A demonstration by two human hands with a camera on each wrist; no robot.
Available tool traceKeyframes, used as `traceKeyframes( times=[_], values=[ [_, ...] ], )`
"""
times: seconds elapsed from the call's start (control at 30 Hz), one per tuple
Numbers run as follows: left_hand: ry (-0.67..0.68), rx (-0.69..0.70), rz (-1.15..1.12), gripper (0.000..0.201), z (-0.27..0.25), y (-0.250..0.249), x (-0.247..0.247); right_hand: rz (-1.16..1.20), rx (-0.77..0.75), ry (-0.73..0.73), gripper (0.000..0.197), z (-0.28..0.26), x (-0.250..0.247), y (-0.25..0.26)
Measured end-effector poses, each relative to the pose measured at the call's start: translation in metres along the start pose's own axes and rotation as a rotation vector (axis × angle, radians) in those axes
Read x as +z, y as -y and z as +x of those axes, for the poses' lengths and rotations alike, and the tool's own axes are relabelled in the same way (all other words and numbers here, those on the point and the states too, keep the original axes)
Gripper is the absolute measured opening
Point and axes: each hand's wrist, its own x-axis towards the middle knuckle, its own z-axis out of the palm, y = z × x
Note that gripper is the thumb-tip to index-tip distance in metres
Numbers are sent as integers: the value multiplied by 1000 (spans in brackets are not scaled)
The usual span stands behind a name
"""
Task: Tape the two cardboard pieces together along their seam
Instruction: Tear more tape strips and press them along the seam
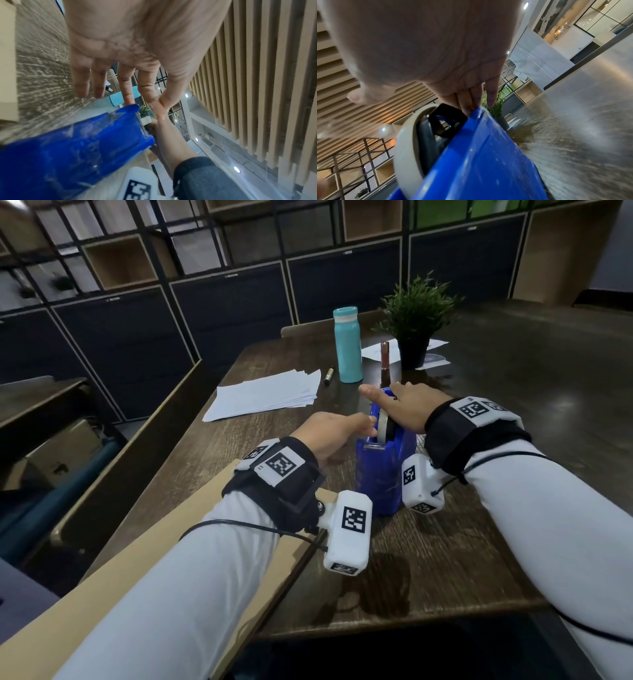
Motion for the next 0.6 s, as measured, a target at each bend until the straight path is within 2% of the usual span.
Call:
traceKeyframes(
  times=[0.13,0.37,0.6],
  values=[
    [15,-30,63,29,-3,13,-6,-25,5,10,99,0,-1,0],
    [93,-51,38,28,-8,24,-6,-39,9,25,102,1,-1,1],
    [103,-41,34,26,-13,26,-5,-46,17,31,100,-1,-2,3]
  ],
)
